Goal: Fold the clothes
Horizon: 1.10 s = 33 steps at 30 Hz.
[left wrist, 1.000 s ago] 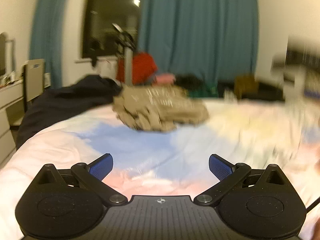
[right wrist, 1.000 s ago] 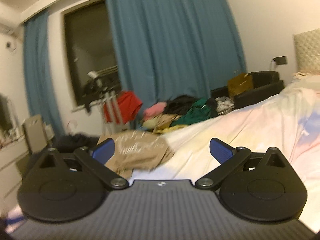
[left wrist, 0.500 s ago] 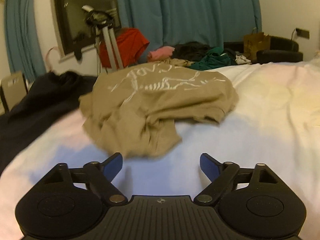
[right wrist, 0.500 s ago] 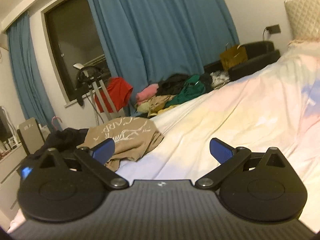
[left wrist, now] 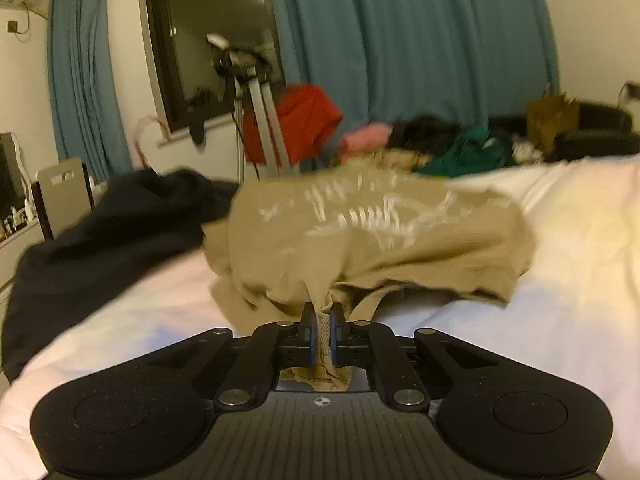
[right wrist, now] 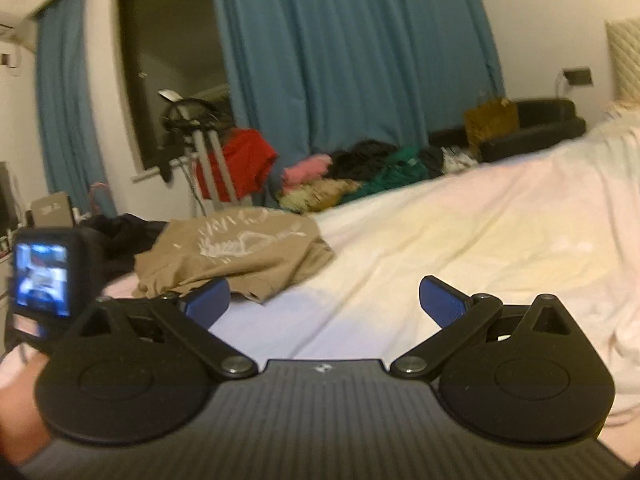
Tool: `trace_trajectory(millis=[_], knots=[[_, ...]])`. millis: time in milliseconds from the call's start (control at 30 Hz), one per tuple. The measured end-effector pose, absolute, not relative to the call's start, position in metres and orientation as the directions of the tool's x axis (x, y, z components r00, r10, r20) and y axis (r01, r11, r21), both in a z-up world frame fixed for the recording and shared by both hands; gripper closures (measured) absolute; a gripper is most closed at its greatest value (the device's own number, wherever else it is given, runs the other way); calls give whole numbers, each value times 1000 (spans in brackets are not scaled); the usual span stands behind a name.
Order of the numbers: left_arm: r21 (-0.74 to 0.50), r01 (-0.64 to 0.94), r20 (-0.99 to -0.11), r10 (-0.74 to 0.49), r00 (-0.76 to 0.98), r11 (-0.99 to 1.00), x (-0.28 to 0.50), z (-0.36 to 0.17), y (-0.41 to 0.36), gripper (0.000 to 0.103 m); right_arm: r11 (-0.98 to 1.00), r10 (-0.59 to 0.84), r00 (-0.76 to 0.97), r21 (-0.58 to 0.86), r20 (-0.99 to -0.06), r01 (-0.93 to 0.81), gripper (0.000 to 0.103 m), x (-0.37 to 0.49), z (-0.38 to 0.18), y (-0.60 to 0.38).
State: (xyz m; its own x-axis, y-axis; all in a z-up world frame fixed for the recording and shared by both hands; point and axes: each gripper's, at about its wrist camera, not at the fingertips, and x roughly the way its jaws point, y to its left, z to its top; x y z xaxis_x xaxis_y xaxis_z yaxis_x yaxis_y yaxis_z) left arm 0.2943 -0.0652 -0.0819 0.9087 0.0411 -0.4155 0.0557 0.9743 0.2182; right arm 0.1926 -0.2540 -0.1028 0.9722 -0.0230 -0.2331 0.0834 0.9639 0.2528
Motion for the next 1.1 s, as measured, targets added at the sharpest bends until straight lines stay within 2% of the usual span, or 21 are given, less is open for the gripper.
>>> trace_trajectory(millis=[233, 400, 633, 800, 933, 1100], knots=[[158, 85, -368, -21, 929, 984, 203, -23, -20, 98, 973, -36, 991, 220, -127, 63, 0, 174, -91, -247], [174, 73, -289, -20, 957, 982, 123, 15, -1, 98, 960, 49, 990, 280, -133, -10, 0, 149, -82, -248], [82, 56, -258, -34, 966, 995, 49, 37, 35, 98, 939, 124, 980, 338, -158, -65, 0, 115, -62, -239], [-72, 13, -329, -36, 944, 997, 47, 13, 79, 98, 964, 177, 962, 235, -210, -126, 0, 103, -64, -209], [-313, -30, -397, -102, 912, 949, 48, -2, 125, 98, 969, 233, 933, 151, -275, -197, 0, 105, -74, -176], [-417, -31, -367, -137, 920, 909, 53, -8, 156, 98, 964, 253, 884, 30, -392, -263, 0, 135, -95, -120]])
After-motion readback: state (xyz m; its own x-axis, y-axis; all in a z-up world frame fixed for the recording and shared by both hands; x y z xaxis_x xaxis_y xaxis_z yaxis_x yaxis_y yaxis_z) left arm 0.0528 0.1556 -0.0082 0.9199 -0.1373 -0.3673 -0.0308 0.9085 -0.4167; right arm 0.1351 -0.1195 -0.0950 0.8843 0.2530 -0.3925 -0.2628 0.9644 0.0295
